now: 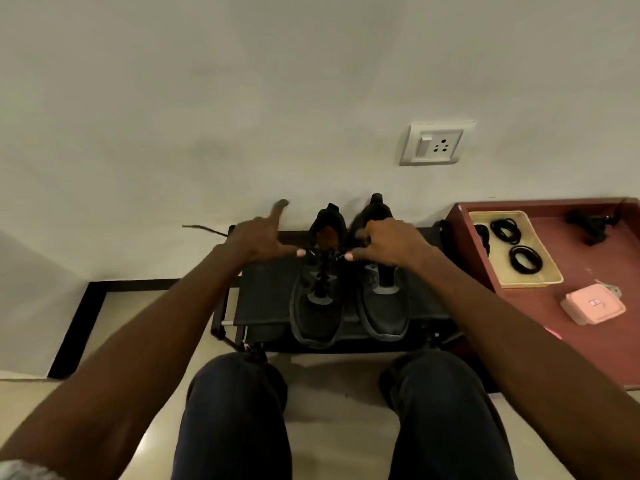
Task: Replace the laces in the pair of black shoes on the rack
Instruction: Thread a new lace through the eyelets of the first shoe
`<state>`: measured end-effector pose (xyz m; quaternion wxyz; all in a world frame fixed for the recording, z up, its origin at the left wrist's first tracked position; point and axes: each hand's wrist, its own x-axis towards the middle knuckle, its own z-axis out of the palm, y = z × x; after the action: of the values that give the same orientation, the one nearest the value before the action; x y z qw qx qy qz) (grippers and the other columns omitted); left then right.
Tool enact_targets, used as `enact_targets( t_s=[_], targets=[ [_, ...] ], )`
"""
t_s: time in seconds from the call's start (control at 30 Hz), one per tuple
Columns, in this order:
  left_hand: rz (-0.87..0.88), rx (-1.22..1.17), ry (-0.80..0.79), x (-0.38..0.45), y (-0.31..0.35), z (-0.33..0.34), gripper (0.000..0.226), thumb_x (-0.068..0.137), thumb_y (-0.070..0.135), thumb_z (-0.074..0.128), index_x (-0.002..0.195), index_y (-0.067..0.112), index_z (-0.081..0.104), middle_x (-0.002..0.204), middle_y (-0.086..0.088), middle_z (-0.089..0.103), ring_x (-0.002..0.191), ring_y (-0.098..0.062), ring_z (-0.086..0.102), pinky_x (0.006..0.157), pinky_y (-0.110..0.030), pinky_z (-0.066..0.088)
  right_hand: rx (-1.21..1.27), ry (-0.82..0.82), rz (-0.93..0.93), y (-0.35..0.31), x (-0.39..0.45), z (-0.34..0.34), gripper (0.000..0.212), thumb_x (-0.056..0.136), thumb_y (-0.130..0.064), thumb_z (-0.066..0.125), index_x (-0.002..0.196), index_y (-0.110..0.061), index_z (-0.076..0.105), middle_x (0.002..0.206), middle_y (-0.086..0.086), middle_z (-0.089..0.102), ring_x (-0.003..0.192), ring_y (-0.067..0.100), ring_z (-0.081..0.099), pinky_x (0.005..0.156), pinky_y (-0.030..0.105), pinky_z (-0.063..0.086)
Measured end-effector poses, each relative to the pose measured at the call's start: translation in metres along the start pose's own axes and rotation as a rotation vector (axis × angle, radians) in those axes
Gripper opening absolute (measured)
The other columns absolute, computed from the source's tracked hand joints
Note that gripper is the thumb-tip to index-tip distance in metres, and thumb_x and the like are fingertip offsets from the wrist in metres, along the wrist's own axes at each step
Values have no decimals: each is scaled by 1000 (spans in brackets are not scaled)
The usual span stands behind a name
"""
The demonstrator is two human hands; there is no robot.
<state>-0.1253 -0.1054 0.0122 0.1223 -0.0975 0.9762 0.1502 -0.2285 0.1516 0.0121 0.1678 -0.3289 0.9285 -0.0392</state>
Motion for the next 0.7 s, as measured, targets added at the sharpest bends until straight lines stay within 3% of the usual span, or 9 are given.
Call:
enact_targets(
  t_s=[0.03, 0.07, 0.13, 0.2, 0.27, 0.37, 0.47, 0.6, 0.7],
  targets=[
    [39, 157, -79, 2, -1, 4, 87, 82, 73, 60, 152, 33, 27, 105, -12, 67, 101, -34, 65, 83, -41, 50, -100, -20, -6, -1, 0, 7, 57, 87, -70, 56, 115, -22, 66, 113, 5, 58, 98, 30, 61, 73, 38, 45],
    [66, 266, -116, 3, -1, 7, 71, 88, 71, 54, 146, 33, 42, 110, -12, 68, 106, -33, 64, 86, -40, 49, -125, -17, 20, -1, 1, 14, 54, 91, -64, 57, 117, -17, 63, 114, 8, 56, 98, 33, 61, 72, 40, 44],
    [94, 317, -103, 3, 1, 14, 47, 98, 59, 46, 103, 19, 69, 94, -9, 66, 100, -31, 64, 84, -37, 43, -25, 68, 105, 1, -1, 24, 46, 96, -54, 55, 116, -12, 54, 96, 7, 57, 94, 35, 61, 71, 40, 42],
    [81, 248, -34, -1, 3, 21, 44, 103, 47, 44, 80, 14, 64, 78, -5, 56, 92, -32, 63, 84, -36, 38, 95, 126, 157, 3, -7, 29, 37, 98, -49, 52, 110, -14, 49, 77, 2, 49, 84, 34, 59, 69, 39, 41],
    [50, 151, 15, -5, -2, 31, 45, 105, 40, 43, 79, 11, 65, 82, -11, 62, 91, -34, 63, 87, -38, 41, 188, 107, 200, 5, -13, 36, 31, 100, -47, 50, 90, -17, 48, 80, 6, 52, 82, 34, 59, 71, 40, 45],
    [-36, 14, 12, -11, -12, 43, 47, 107, 35, 41, 86, 4, 70, 98, -20, 67, 94, -36, 63, 90, -41, 45, 317, 99, 302, 5, -22, 46, 42, 99, -44, 51, 65, -20, 44, 90, 13, 59, 89, 36, 59, 80, 42, 49],
    [-71, -137, -15, -14, -18, 54, 46, 107, 25, 42, 89, -7, 69, 96, -28, 66, 94, -41, 62, 79, -39, 45, 502, 109, 383, 7, -25, 55, 38, 97, -37, 57, 69, -11, 54, 84, 10, 59, 86, 34, 59, 77, 39, 46],
    [-101, -217, 2, -9, -29, 58, 40, 105, 19, 45, 95, -8, 73, 92, -24, 69, 85, -33, 64, 66, -31, 37, 646, 127, 480, 11, -22, 56, 32, 91, -40, 63, 75, -13, 59, 89, 9, 65, 85, 31, 62, 79, 41, 50],
    [-146, -319, 21, -7, -31, 61, 39, 106, 21, 47, 97, -6, 73, 89, -24, 70, 86, -36, 66, 67, -33, 37, 673, 134, 533, 9, -23, 54, 30, 89, -43, 64, 80, -15, 59, 93, 9, 66, 84, 29, 63, 80, 43, 52]
  ],
)
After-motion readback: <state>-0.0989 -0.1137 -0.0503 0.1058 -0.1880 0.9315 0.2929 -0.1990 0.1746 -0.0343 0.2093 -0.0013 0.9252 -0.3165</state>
